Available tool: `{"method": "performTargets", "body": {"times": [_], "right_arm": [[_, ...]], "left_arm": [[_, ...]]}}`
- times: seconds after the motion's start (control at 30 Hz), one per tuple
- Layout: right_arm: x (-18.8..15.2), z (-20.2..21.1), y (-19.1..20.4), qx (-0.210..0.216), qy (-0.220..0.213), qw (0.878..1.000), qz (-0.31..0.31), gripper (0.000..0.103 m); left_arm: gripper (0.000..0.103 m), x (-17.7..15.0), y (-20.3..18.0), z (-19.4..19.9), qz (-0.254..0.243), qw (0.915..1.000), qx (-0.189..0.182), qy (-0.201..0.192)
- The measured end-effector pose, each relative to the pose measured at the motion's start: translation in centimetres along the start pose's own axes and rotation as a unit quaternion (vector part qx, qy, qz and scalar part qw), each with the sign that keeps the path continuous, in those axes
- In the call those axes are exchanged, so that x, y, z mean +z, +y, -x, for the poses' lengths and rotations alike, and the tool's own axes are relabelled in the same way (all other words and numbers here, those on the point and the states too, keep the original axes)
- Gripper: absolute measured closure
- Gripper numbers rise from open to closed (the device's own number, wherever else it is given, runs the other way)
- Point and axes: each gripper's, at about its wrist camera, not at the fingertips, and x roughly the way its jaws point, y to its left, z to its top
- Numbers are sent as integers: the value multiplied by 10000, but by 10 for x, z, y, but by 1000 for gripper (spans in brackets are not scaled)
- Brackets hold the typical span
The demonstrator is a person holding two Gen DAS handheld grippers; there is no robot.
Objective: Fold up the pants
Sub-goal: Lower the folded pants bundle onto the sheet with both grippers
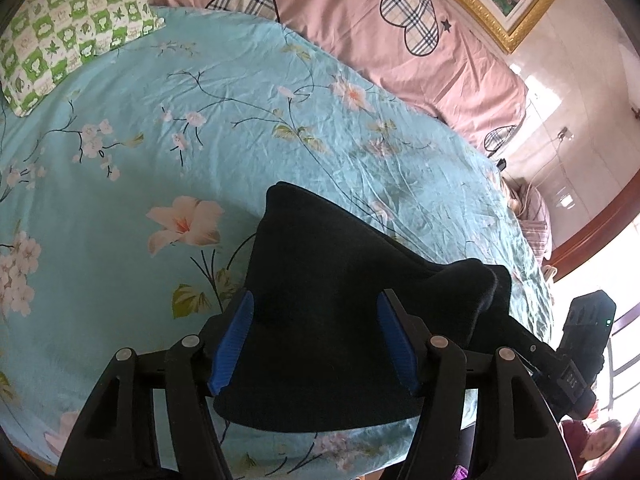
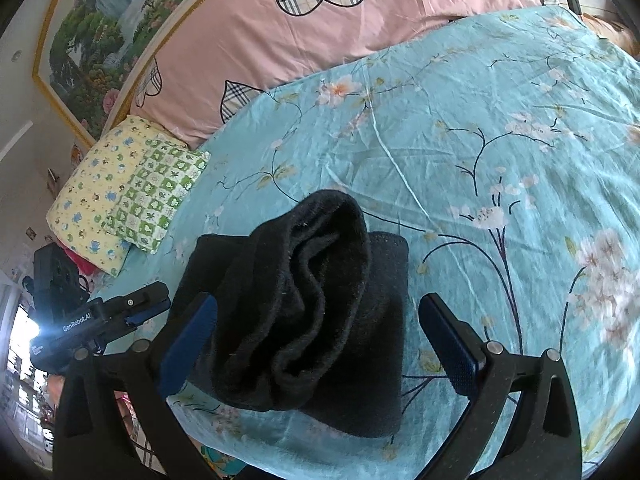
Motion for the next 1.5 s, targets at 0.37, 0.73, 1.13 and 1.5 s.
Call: {"method": "performTargets", "body": {"times": [0.37, 0.73, 1.13, 1.5], "right_arm": [[-7, -8, -12, 40, 115, 9998, -147, 3], [-11, -11, -20, 159, 196, 9993, -279, 8], [-16, -19, -32, 554, 379, 9967, -462, 32], [-18, -13, -24, 670, 345, 9969, -210, 50]], "left_arm": [[38, 6, 8, -21, 58, 9998, 74, 188], [36, 7, 13, -40, 112, 9991, 116, 398], [41, 3, 30, -61, 404, 9974, -139, 574], [63, 2, 16, -52, 298, 9983, -51, 498]]}}
